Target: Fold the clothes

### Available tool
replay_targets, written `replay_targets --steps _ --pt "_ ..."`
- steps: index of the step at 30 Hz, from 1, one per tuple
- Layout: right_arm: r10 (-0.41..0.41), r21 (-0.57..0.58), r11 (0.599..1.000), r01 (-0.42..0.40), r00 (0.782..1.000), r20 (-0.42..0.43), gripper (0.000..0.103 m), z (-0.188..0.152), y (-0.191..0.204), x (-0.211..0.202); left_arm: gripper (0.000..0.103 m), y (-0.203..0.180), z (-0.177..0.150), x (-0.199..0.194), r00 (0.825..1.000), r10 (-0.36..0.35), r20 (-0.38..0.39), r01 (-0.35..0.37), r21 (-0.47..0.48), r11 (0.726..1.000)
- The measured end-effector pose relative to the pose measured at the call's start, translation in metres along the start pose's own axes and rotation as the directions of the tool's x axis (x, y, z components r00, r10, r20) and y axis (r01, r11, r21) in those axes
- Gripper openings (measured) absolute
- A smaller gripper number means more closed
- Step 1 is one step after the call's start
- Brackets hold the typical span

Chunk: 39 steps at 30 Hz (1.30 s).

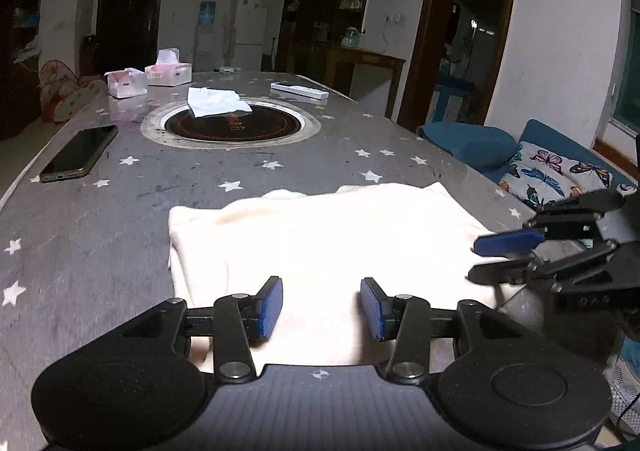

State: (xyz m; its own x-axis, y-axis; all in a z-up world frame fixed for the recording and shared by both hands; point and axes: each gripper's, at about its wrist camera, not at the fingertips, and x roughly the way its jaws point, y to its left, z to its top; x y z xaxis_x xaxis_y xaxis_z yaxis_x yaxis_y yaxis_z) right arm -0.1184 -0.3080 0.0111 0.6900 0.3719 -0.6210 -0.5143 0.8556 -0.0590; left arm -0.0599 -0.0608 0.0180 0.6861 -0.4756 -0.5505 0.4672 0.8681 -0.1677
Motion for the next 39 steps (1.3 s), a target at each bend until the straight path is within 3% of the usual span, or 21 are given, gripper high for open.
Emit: replay_targets --steps 4,19,25,27,31,35,39 --pt "-0.015 0.007 1.000 0.015 1.000 0.010 0.028 -0.005 0.003 -0.005 0.047 -0.003 -0.008 -0.002 1.000 0.001 -0.014 -0.001 -0.014 1.000" --pt "0.053 0.079 0.996 -0.052 0.999 -0.011 0.029 -0.024 -0.006 -0.039 0.047 -0.023 -0.035 -0.027 1.000 -0.029 -0.003 0.029 -0.073 0.997" --pt "0.043 0.190 0.980 -0.052 0.998 0.049 0.029 -0.021 -0.018 -0.049 0.055 -0.029 -0.036 -0.027 1.000 -0.025 0.004 0.025 -0.073 0.997" --pt "0.033 0.212 0.977 -0.039 0.999 0.032 0.029 -0.024 -0.021 -0.042 0.056 -0.030 -0.036 -0.027 1.000 -0.021 0.002 0.021 -0.059 0.998" --pt "0.035 0.211 0.977 -0.036 0.999 0.011 0.028 -0.027 -0.025 -0.037 0.056 -0.030 -0.035 -0.027 1.000 -0.022 -0.002 0.022 -0.052 0.998" --pt "0.024 0.183 0.983 -0.031 0.999 0.037 0.030 -0.015 -0.026 -0.036 0.068 -0.031 -0.030 -0.025 0.999 -0.042 -0.005 0.042 -0.062 0.997" --pt "0.020 0.185 0.982 -0.029 0.998 0.051 0.037 -0.004 -0.029 -0.018 0.073 -0.033 -0.023 -0.024 1.000 -0.029 -0.003 0.029 -0.049 0.998"
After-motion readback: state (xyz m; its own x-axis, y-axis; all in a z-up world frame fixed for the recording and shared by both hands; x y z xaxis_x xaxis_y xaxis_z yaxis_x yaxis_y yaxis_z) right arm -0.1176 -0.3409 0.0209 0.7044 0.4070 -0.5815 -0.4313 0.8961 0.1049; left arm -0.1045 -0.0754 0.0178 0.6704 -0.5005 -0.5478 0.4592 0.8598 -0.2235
